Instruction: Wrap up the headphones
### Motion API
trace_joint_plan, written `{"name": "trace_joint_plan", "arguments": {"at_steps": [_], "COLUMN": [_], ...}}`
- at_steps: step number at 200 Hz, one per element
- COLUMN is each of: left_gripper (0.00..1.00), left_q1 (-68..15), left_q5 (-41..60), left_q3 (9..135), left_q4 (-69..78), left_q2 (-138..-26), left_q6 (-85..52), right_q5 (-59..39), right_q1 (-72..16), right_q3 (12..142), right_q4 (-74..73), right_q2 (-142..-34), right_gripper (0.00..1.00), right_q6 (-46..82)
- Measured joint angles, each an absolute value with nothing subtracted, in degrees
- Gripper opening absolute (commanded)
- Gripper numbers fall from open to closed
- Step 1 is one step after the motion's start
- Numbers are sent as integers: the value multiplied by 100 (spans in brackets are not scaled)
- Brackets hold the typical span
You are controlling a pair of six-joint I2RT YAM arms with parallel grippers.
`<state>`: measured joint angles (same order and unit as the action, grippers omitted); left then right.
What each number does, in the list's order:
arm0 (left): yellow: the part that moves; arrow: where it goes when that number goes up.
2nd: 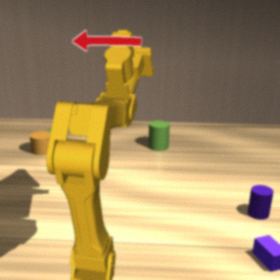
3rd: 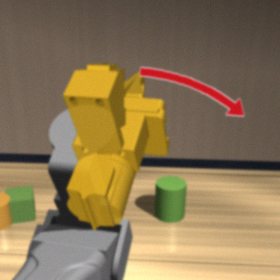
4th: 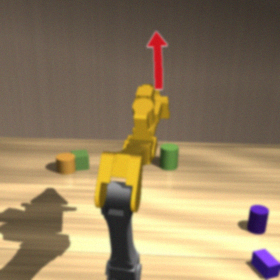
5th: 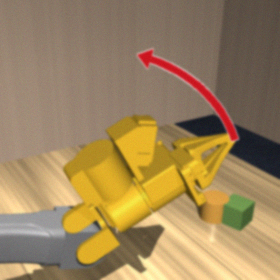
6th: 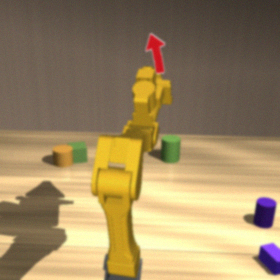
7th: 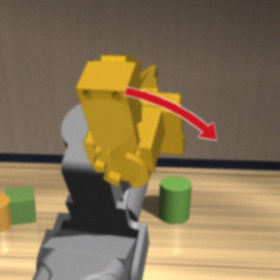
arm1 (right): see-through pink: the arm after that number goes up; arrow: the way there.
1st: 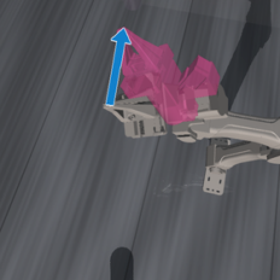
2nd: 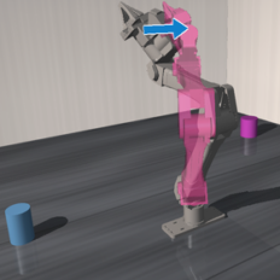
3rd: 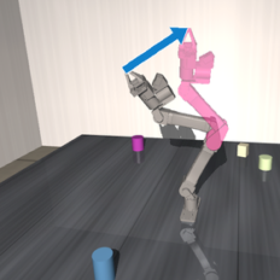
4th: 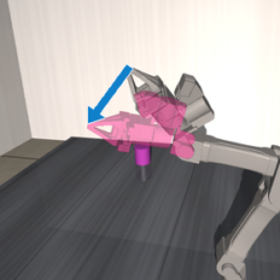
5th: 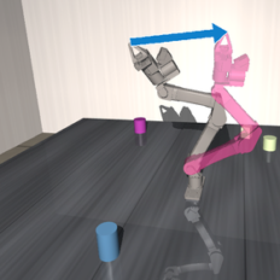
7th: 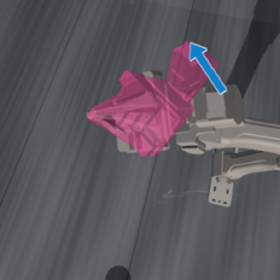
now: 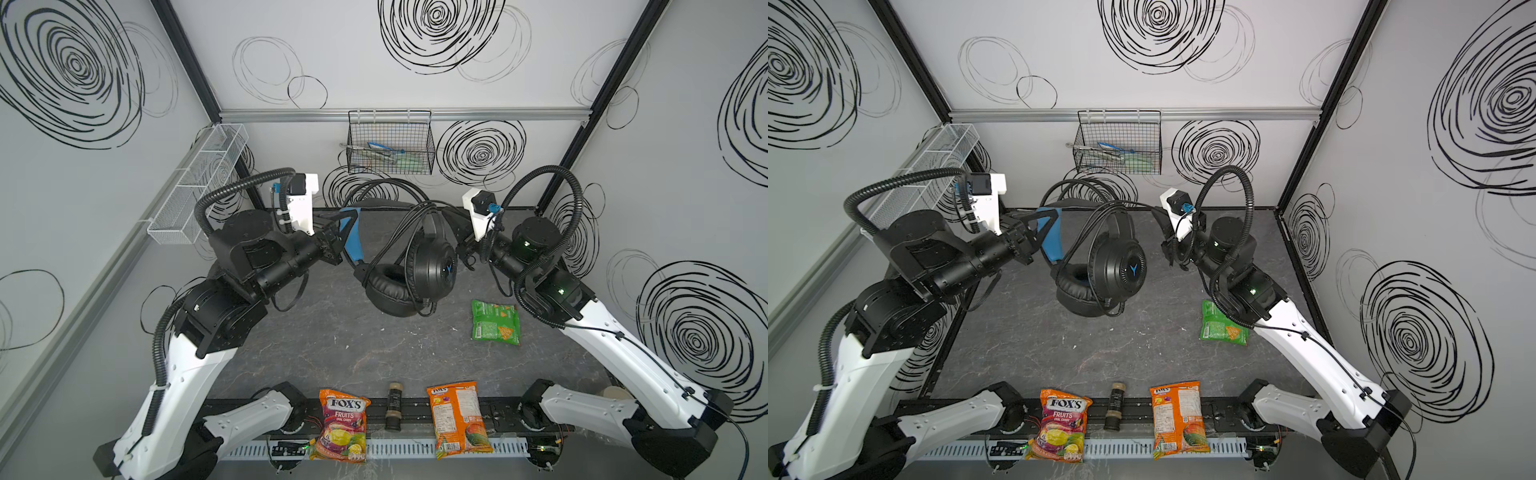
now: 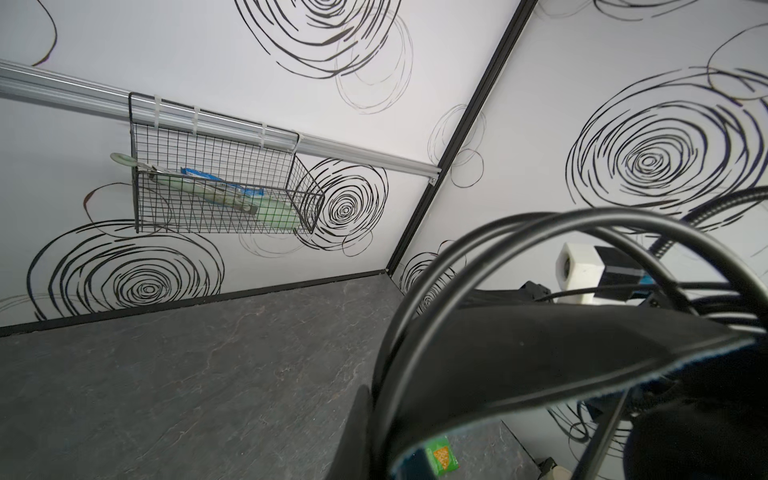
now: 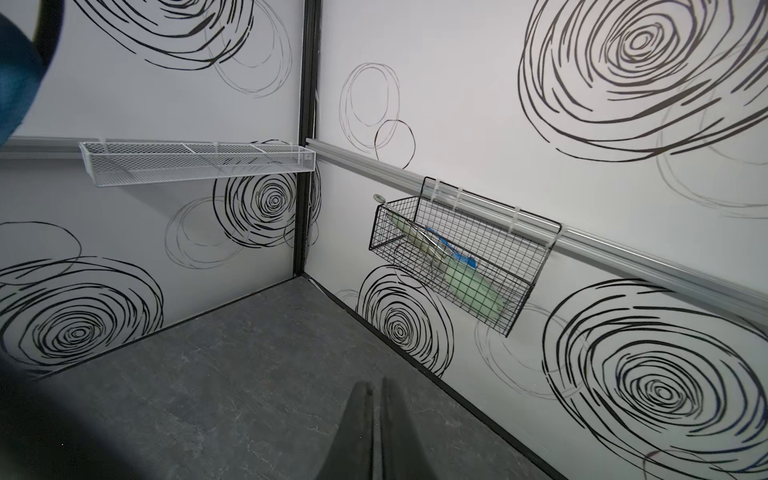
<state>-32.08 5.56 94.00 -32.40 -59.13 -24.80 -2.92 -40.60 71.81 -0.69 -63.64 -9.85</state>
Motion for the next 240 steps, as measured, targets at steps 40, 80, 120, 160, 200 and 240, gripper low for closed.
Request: {"name": "trace_joint_plan", "arguments": {"at_steps": [40, 80, 120, 160, 200, 240], "left_gripper": [0, 0, 0, 0, 0, 0], "left_q1": [-3264, -3315, -3323, -3328, -3341, -3376], "left_q5": [508, 447, 290, 185, 145, 123], "left_q3": [9227, 9282, 9356, 9474, 9570, 9581], "left_q4": [-2602, -2416, -2281, -2123, -1942, -1949], "left_q2": [-5896, -6016, -6128, -6241, -6298, -6305], "left_q6": [-3111, -3374, -3691, -4084, -4276, -4320], "right_q5": [-749, -1035, -1245, -1455, -1614, -1737], "right_q1": [-4060, -4119, -4287, -4427, -4480, -4589], "right_q3": [7157, 7157, 7129, 7065, 7065, 7065], "right_q4": [-491, -740, -965, -1267, -1431, -1542], "right_q2": [-6403, -6578, -6663, -6672, -6768, -6853], "right_gripper": [13, 11, 19, 22, 18, 15], "right_q6": [-467, -154, 126, 370, 552, 663]}}
